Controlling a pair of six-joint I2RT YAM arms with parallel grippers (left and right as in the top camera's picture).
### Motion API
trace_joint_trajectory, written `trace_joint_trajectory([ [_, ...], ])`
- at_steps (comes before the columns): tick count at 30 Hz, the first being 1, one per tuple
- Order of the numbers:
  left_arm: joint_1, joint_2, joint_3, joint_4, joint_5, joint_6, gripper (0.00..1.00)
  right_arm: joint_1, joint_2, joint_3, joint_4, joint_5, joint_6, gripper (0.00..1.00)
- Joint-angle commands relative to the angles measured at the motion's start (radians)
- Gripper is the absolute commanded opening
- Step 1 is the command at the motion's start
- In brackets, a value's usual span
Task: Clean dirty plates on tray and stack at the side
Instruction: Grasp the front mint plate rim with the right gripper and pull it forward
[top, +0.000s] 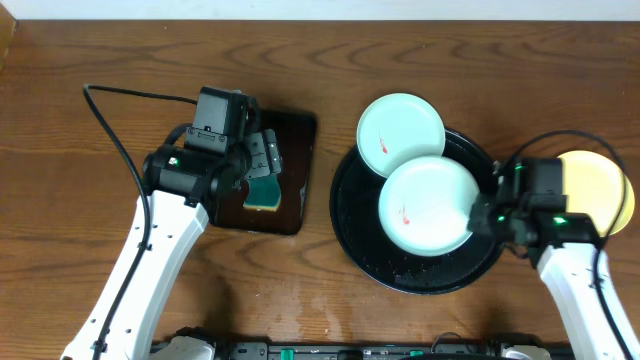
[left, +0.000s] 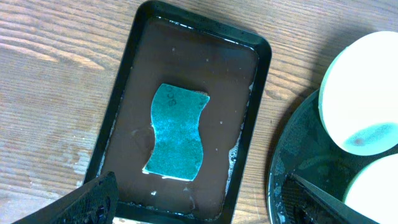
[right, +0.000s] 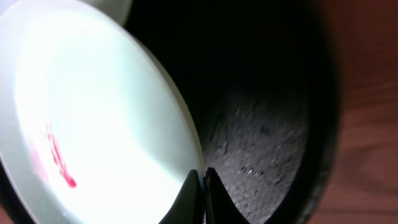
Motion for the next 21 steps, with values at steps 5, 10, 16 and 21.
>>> trace_joint_trajectory([
  [5,0.002,0.000,0.018,-0.003,-0.002,0.010,0.85,0.051,0.105,-0.133,0.133,0.011,0.080,0.01],
  [10,0.002,0.000,0.018,0.004,-0.001,-0.036,0.85,0.055,0.125,-0.141,0.217,-0.058,-0.116,0.11],
  [16,0.000,0.000,0.018,-0.022,-0.001,-0.036,0.84,0.055,0.125,-0.141,0.254,-0.066,-0.190,0.37],
  [21,0.000,0.017,-0.008,-0.044,-0.002,-0.036,0.85,0.055,0.127,-0.141,0.315,-0.034,-0.190,0.31],
])
